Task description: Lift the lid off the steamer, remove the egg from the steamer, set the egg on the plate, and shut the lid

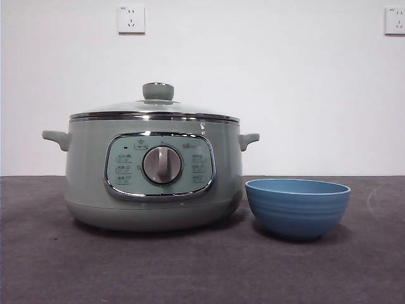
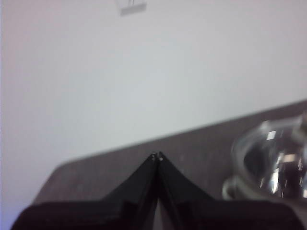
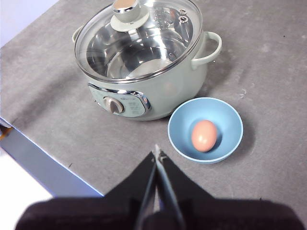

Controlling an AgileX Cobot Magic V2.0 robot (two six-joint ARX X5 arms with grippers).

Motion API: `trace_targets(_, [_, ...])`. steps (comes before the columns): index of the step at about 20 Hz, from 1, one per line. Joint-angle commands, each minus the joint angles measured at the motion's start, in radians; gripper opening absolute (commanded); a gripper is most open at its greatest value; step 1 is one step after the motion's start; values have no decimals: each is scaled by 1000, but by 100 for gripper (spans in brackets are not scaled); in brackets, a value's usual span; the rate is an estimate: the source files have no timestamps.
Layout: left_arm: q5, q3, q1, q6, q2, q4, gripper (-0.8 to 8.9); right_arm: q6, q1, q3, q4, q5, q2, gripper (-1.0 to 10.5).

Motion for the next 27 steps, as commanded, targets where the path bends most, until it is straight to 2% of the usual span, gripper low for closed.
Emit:
trace_targets(1, [-6,-94,8,5,-75,8,-4,6,2,0,6,-2,-1,1])
trace_targets(9, [-26,-277,9,0,-232,-97,-4,6,2,0,6,-2,-1,1])
trace_targets(15, [-23,-281,12,-24,-252,-222,-4,6,2,0,6,-1,-1,1])
trace_targets(27, [-24,-281,12,-35,-252,-229,-4,6,2,0,6,-2,-1,1])
